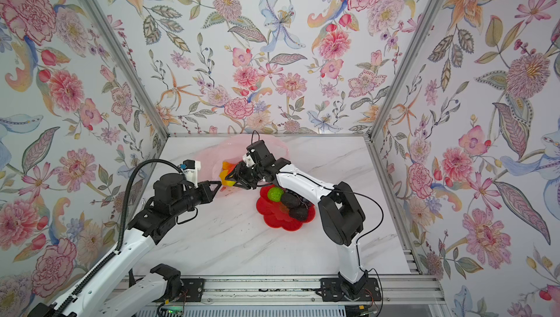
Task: Place the fruits into the plastic bag
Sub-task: Place the fruit in the plastic bag.
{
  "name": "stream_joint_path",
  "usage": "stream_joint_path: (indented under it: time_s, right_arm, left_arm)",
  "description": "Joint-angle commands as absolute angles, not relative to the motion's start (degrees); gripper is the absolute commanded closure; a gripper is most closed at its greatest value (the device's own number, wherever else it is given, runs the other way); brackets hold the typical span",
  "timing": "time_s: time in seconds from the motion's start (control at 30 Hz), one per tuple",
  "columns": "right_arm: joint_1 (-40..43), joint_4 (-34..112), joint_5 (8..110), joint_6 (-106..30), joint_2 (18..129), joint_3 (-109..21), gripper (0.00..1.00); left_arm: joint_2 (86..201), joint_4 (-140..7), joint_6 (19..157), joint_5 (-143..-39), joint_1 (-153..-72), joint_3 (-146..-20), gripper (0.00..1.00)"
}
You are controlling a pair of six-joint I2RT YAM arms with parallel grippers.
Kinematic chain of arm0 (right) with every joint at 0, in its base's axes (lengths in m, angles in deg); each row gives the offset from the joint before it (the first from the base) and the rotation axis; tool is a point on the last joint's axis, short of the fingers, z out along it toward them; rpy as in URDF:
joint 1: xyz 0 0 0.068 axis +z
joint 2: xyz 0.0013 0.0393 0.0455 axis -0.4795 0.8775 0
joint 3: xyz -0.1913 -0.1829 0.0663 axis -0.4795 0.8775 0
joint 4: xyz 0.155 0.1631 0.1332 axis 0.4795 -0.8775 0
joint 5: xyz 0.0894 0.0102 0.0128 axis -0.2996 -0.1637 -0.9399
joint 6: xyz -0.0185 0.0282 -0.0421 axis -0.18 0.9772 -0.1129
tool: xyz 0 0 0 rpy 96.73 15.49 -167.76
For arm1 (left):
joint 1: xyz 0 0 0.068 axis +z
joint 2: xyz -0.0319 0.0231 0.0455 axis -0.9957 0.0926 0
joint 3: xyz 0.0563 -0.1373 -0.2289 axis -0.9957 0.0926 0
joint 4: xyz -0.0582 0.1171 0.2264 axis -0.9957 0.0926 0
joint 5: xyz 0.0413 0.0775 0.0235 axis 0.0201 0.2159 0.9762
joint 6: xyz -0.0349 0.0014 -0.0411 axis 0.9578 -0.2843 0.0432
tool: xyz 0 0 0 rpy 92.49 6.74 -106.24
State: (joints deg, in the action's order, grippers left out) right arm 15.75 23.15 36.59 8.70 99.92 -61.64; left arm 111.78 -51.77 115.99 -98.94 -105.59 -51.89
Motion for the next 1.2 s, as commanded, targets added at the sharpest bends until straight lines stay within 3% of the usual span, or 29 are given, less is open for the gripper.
stream_joint_path:
  time_s: [0.0,0.67,1.17]
  right_arm:
    - [16.13,21.71,36.62,7.57,103.32,-65.65,0.68]
    - [16.74,20.31,34.08,8.14,121.71,-83.48,0.64]
    - [17.67,24.1,30.34,10.87,128.29,-90.73,0.57]
  left_arm:
    - [111.11,-52.5,116.34,-99.61,-105.14,-50.94,1.0]
    - [109.63,-54.91,119.11,-100.26,-105.16,-47.81,1.0]
    - [108.51,-57.21,122.47,-99.48,-105.21,-44.62,1.0]
